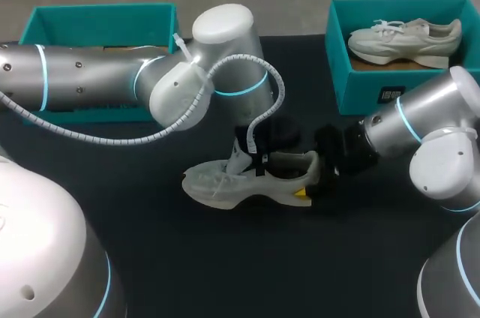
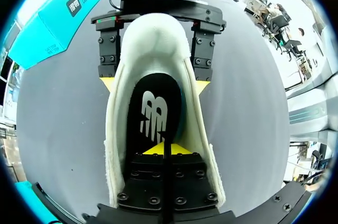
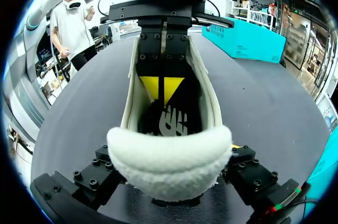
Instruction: Take the shoe out of the shoebox, open the shoe tongue, remove and reinsert the insole, then place the shoe into the shoebox
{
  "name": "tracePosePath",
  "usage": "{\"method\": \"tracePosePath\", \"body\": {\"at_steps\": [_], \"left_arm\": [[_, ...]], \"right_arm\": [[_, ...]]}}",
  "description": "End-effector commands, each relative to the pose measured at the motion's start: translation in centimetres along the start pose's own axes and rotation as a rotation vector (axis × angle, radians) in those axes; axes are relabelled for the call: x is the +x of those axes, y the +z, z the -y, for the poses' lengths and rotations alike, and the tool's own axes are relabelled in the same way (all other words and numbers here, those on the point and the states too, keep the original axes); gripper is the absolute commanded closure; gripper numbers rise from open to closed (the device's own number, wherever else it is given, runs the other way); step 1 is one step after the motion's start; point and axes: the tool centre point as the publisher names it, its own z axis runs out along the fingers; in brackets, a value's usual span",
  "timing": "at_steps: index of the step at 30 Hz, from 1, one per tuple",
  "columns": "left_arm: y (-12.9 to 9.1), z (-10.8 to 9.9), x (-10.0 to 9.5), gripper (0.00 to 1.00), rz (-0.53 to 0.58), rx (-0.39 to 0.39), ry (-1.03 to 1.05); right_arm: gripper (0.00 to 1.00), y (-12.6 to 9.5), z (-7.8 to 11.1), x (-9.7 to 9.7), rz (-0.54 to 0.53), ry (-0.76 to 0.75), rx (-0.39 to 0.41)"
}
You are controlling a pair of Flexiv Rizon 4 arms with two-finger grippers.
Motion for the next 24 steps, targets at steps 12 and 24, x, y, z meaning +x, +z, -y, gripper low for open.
{"method": "tracePosePath", "body": {"at_steps": [12, 24], "left_arm": [[-2.7, -1.6, -0.6, 1.00, -0.085, 0.138, -0.035], [-4.7, -1.3, -0.2, 1.00, -0.210, 0.269, -0.005]], "right_arm": [[1.00, 0.4, 0.3, 0.1, 0.003, 0.000, 0.004], [1.00, 0.4, 0.3, 0.1, 0.003, 0.000, 0.004]]}}
